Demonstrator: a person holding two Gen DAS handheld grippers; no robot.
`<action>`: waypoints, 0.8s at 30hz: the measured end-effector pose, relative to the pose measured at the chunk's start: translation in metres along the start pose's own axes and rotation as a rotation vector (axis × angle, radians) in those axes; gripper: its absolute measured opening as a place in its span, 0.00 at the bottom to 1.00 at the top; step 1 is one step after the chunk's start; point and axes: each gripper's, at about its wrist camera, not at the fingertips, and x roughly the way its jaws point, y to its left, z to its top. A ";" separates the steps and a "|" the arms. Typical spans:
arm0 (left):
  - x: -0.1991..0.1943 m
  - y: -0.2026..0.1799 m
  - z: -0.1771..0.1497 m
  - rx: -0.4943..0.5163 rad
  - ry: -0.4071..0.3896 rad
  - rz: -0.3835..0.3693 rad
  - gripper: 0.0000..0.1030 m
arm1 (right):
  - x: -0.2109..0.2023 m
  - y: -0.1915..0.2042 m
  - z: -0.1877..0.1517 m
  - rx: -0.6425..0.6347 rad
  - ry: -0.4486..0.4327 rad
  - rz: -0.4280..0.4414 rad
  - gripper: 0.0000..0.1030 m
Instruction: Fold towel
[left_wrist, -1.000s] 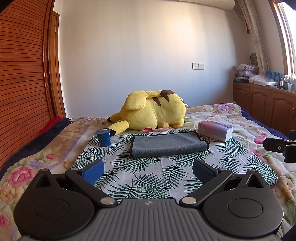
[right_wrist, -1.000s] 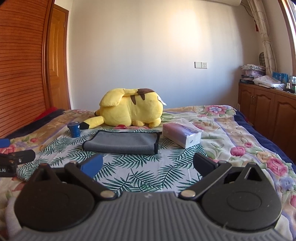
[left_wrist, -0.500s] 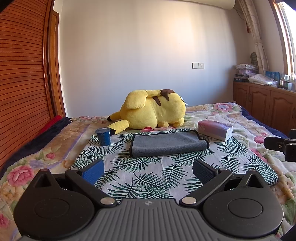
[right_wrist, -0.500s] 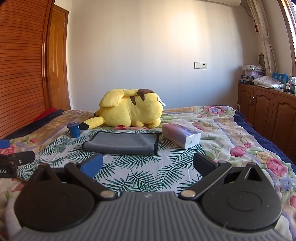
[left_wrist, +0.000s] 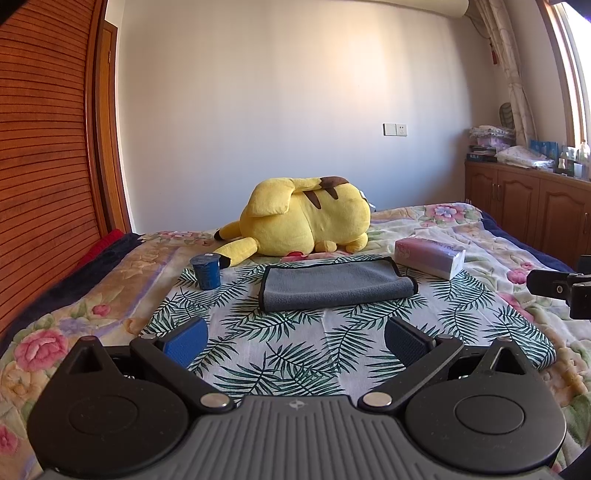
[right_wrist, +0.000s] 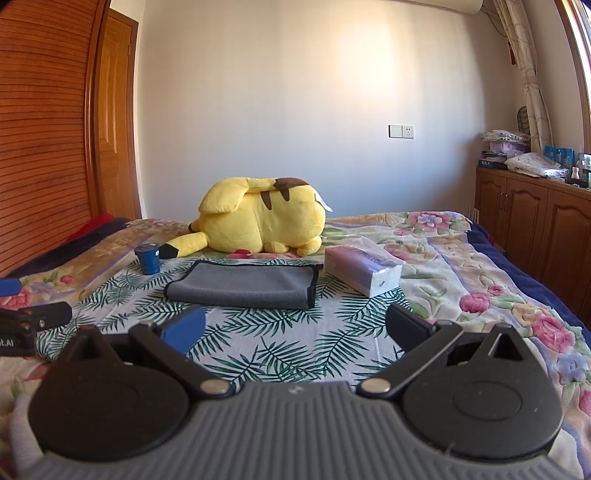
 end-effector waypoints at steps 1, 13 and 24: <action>0.000 0.000 0.000 0.001 0.000 0.001 0.84 | 0.000 -0.001 0.000 0.001 0.000 0.000 1.00; 0.000 0.000 -0.002 0.005 0.003 0.001 0.84 | 0.000 0.000 0.000 -0.001 -0.001 0.000 1.00; 0.000 0.000 -0.003 0.007 0.004 0.000 0.84 | 0.000 0.000 -0.001 -0.001 -0.001 0.000 1.00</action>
